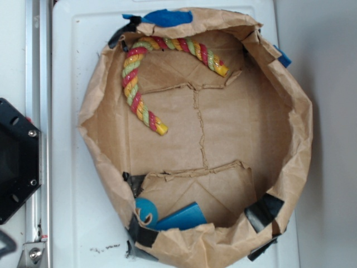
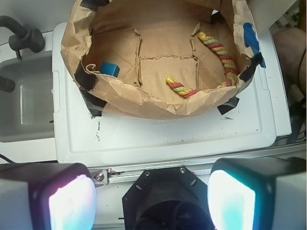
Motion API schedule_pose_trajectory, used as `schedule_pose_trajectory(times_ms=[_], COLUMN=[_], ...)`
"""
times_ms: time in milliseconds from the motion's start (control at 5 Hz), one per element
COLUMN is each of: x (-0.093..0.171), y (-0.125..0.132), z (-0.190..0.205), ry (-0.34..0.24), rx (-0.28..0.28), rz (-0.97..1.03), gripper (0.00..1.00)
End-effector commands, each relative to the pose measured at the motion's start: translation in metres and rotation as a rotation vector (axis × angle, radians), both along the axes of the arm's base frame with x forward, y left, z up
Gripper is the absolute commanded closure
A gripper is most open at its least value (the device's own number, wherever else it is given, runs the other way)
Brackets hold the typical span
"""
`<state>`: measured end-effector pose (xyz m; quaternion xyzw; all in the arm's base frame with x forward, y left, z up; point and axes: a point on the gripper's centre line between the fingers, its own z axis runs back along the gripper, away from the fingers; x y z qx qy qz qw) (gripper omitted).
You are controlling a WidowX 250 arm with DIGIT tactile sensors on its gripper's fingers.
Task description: Grab the multicolored rope.
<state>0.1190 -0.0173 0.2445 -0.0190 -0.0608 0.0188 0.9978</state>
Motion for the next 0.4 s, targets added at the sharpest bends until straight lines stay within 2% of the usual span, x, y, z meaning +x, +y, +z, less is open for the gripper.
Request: schedule_pose_trajectory(times_ms=[0,200], x=[0.0,0.05], y=[0.0,0.005], z=[0.0,-0.008], ry=[0.0,-0.035], rx=[0.0,-0.052], rz=[0.0,-0.018], gripper=[0.0,0.0])
